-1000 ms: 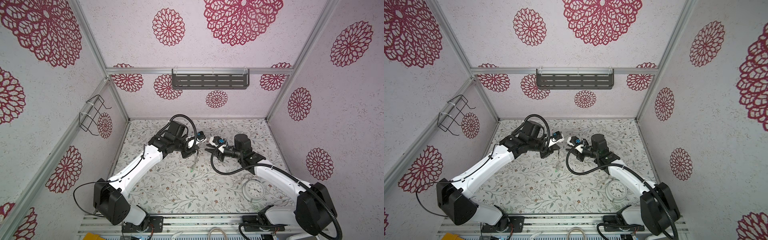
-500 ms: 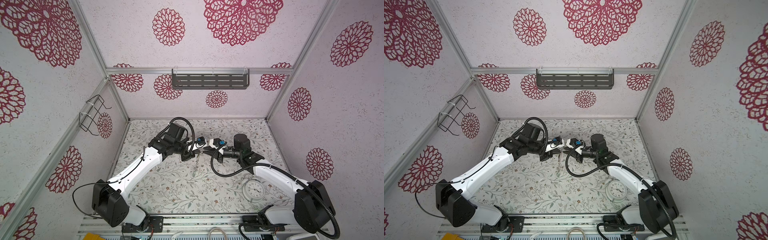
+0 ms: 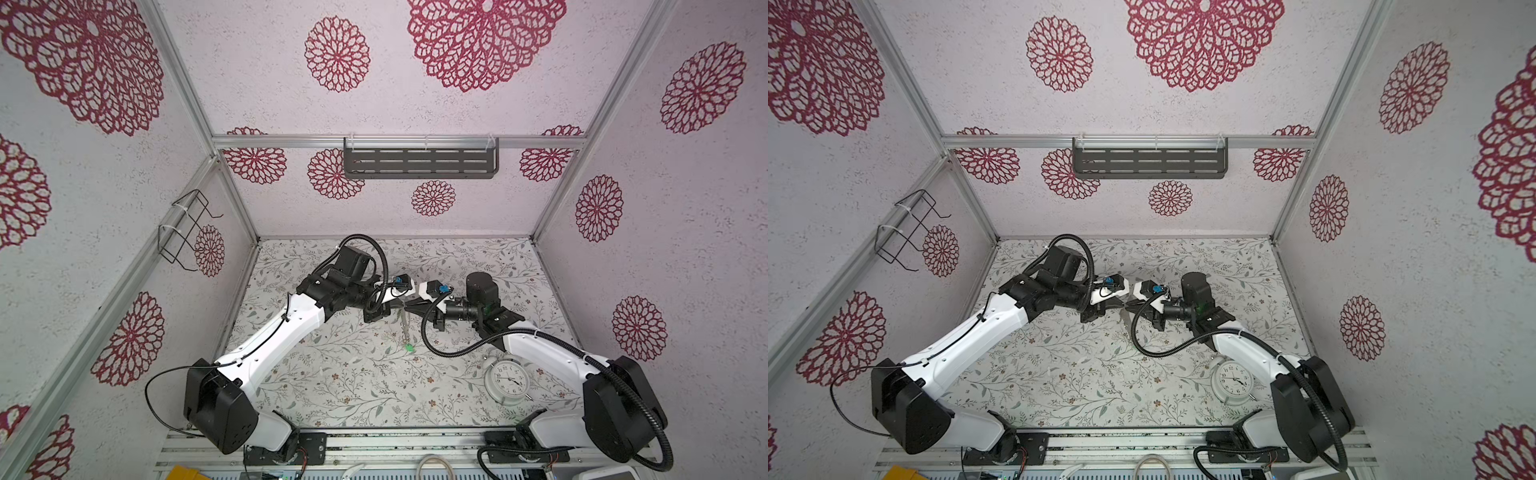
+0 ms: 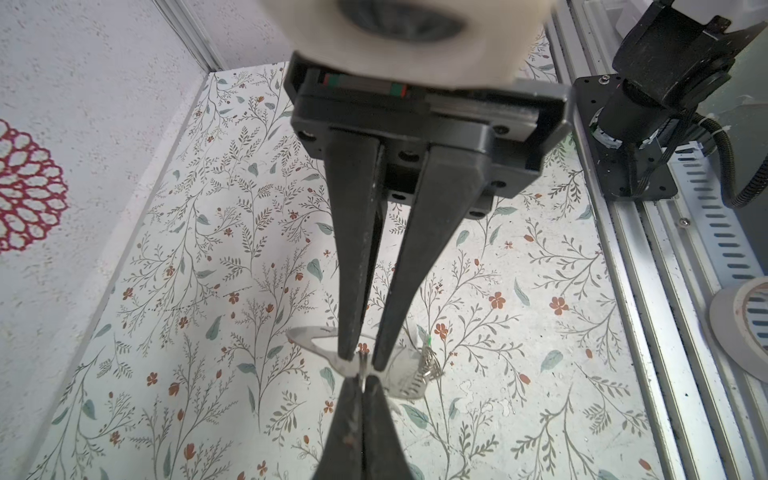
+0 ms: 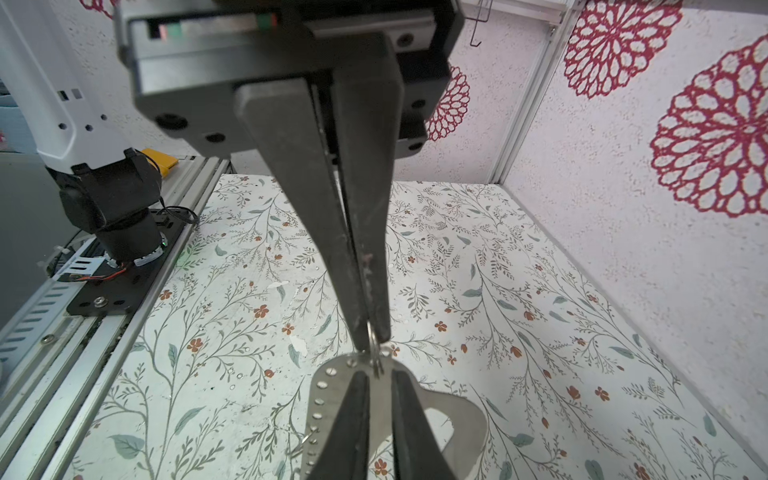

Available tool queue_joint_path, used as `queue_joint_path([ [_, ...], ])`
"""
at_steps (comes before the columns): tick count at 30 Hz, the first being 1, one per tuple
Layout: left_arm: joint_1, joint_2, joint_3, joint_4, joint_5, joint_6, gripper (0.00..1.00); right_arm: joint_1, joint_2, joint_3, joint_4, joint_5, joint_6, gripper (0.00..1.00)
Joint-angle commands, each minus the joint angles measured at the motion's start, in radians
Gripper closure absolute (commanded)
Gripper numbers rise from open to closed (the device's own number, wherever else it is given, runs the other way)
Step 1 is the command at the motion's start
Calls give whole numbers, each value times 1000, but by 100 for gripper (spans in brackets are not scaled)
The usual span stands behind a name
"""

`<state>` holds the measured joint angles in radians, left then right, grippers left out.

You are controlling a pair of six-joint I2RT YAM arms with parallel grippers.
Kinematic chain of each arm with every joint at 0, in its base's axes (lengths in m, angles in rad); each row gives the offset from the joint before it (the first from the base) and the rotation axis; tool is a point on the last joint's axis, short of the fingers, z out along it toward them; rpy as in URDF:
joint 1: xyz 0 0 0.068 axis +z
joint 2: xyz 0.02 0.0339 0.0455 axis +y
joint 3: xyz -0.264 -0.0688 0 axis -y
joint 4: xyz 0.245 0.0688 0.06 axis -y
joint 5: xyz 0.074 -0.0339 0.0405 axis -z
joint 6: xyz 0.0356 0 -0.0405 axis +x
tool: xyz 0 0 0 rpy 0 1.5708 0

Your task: Remove the keys from the keyring

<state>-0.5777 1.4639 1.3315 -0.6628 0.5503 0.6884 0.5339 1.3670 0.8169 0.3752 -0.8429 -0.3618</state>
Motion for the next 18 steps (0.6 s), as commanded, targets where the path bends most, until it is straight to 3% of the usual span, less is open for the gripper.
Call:
queue_joint_path([
  [1,-4,-23,2,29,39,17,100,3,-5,1,68,-34,32,88],
  [12,-6,-18,-2,16,51,19,100,5,-19,-16,123,-39,53,82],
  [18,-8,-14,1,9,43,29,100,6,-20,-18,119,-50,53,89],
])
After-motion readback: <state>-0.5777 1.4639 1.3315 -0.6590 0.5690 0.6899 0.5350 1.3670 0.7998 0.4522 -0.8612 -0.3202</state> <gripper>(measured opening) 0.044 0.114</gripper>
